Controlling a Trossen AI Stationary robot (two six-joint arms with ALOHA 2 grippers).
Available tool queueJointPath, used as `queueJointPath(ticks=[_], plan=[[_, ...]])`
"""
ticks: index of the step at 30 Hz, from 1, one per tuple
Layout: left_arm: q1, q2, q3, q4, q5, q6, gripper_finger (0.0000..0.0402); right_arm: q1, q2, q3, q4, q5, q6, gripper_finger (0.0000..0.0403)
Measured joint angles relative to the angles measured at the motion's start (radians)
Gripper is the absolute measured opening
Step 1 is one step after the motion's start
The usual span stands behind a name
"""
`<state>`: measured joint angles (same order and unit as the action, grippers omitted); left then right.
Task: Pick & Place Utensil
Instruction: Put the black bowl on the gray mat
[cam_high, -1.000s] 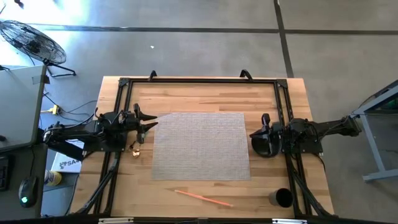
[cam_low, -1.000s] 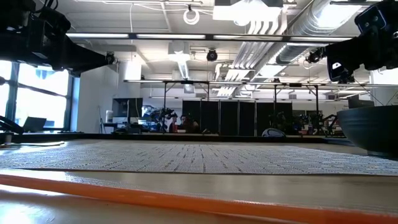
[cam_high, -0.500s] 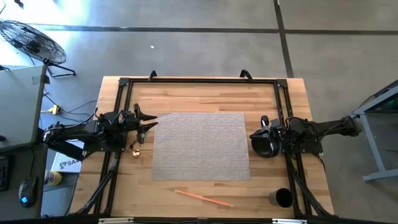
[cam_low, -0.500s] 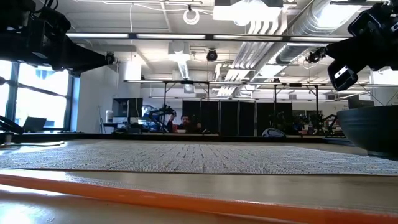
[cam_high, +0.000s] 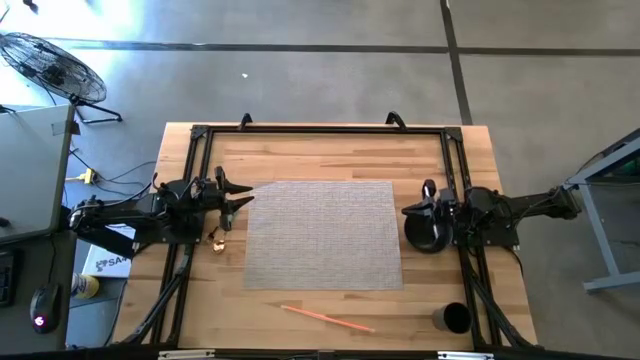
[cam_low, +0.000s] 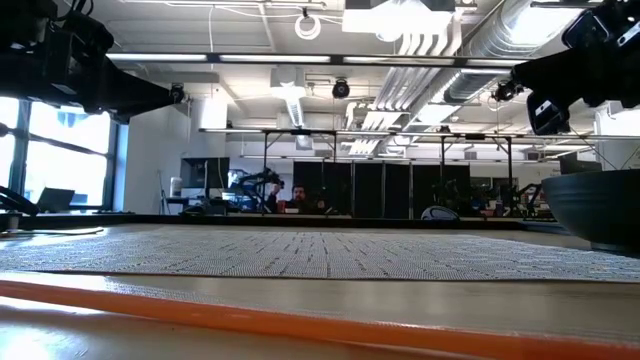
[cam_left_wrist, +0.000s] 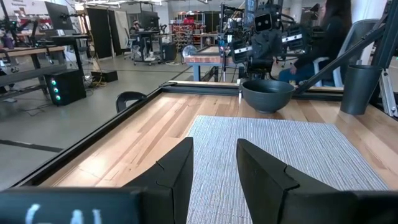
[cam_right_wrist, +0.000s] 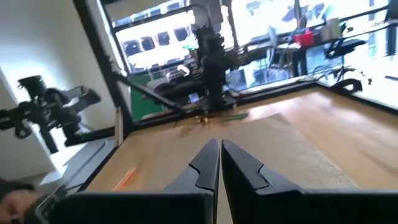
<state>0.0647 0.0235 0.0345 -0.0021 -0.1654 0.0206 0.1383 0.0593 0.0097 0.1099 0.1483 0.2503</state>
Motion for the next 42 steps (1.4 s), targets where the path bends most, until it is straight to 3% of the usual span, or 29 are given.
queueJointPath(ticks=[6,13,26,32,42], plan=[[0.000,0.000,0.000,0.000,0.000,0.000,0.0120,0.000,0.000,0.000,0.003,0.146,0.005,0.0012],[0.000,0.000,0.000,0.000,0.000,0.000,0.0120,0.003,0.036,0.000,0.027,0.125,0.033,0.0012],[0.000,0.000,0.000,0.000,0.000,0.000,0.0120,0.046,0.373,0.137,0.005,0.161,0.089,0.0012],[0.000,0.000,0.000,0.000,0.000,0.000,0.0120,0.082,0.526,0.277,-0.154,0.212,0.118,0.0012],[0.000,0.000,0.000,0.000,0.000,0.000,0.0120,0.149,0.795,0.602,-0.649,0.254,0.271,0.0012]])
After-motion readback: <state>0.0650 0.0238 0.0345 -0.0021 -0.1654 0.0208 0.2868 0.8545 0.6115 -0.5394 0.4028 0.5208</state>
